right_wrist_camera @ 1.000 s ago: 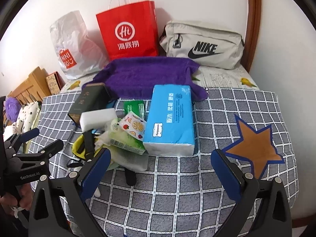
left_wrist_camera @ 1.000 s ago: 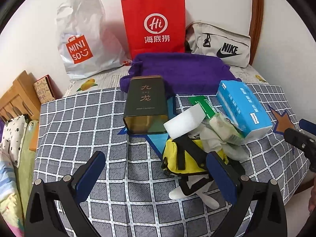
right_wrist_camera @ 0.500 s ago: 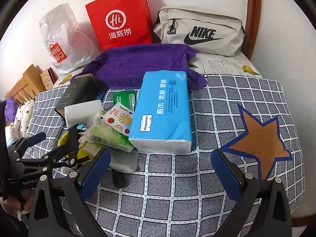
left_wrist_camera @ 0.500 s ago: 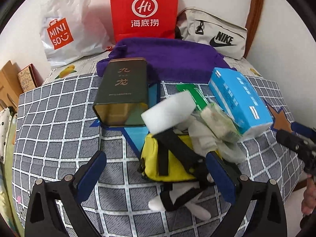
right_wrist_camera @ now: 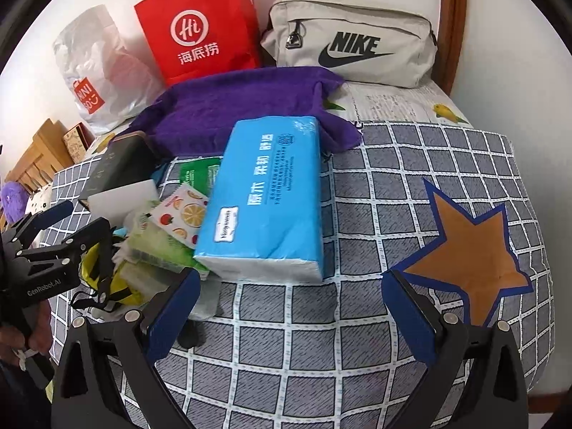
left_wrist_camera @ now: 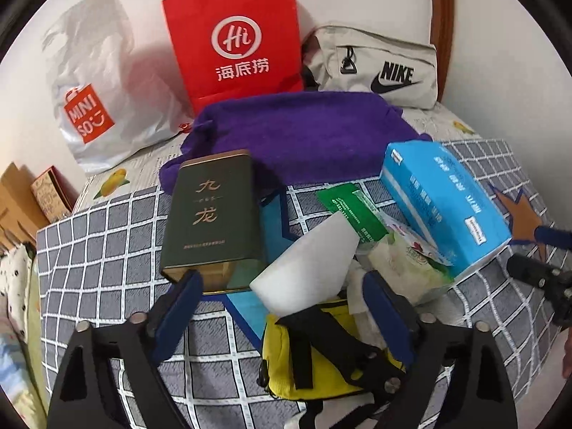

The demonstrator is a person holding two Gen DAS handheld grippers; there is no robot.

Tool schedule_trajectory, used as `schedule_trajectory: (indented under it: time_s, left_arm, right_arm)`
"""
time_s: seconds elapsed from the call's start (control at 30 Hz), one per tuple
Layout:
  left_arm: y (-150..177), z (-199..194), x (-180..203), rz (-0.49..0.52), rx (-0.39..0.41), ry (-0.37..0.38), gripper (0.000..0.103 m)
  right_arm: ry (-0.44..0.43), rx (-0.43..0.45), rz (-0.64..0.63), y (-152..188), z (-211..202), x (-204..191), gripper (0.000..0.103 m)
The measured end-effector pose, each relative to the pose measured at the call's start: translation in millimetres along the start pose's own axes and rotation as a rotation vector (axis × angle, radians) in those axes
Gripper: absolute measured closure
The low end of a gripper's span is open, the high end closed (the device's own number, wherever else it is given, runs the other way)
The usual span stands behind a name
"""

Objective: Organize soft objects
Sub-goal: 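Close left gripper on white sponge block while right gripper reaches toward green soap bar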

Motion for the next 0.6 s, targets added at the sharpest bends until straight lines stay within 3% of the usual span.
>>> schedule_trajectory:
  time_s: [0.23,0.6]
  left_arm:
    - [-2,4,7,0.037,-0.006,0.037,0.055]
    - [1,-15,1,0.050,0.038,0.064,0.061]
  right_arm:
    - [0.002,-0.017,0.005,-4,8,3,0.002]
    - [0.007,-0.009,-0.016,-5,3,-4,0.002]
Point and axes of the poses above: each gripper's, at about its wrist camera, not at the fingertips, and z roughly the way its jaws point, x to its right, y to its underside, the point moved 9 cm from there along z, roughly the way its jaws point, and after that the axes turned 15 degrees about -x, right-handed, at the moved point
